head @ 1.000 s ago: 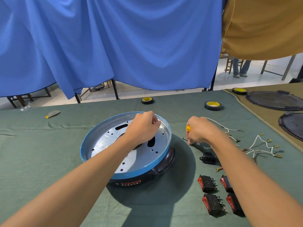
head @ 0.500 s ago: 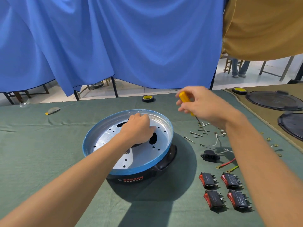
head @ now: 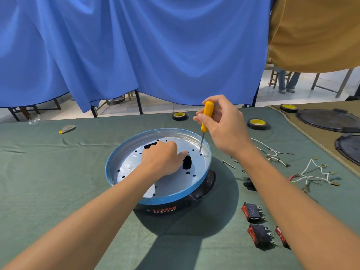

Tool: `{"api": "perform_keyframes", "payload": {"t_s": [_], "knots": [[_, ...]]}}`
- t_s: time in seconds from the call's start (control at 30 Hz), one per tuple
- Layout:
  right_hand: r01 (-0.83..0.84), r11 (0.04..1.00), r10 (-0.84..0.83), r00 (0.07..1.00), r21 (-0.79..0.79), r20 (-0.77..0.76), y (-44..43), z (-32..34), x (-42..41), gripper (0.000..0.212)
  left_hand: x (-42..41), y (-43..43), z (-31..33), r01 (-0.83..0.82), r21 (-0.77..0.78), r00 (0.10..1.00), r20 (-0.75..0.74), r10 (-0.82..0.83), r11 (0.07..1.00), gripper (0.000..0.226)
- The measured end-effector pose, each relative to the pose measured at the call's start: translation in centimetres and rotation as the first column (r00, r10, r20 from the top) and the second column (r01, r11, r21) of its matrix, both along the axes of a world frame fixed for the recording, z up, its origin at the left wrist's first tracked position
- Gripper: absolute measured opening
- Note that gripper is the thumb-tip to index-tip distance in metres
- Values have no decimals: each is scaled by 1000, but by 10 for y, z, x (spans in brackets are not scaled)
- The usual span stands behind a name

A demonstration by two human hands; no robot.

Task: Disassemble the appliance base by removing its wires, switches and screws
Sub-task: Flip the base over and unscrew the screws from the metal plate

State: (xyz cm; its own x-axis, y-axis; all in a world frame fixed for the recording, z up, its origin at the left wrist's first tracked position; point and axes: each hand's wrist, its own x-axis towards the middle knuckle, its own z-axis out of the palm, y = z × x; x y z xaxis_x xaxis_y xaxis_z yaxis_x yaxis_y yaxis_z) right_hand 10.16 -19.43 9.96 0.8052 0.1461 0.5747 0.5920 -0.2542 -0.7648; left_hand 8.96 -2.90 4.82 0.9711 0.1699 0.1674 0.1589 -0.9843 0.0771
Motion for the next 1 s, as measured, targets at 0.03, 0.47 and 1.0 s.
{"api": "perform_keyframes", "payload": {"t_s": [0.03, 0.47, 1.0], "knots": [[14, 1000, -14, 1000, -27, 7, 1, -3, 1, 19, -1, 0, -2, -7, -11, 1000, 13, 7, 1000, 50], [-35, 936, 23, 999, -350, -37, 8, -30, 8, 22, -9, 6, -13, 74, -269, 972, -197, -130, 960, 57], [108, 963, -155, 972, -248, -175, -33, 27, 4, 12, -38, 16, -12, 99, -308, 990, 131, -61, 946, 73]]}}
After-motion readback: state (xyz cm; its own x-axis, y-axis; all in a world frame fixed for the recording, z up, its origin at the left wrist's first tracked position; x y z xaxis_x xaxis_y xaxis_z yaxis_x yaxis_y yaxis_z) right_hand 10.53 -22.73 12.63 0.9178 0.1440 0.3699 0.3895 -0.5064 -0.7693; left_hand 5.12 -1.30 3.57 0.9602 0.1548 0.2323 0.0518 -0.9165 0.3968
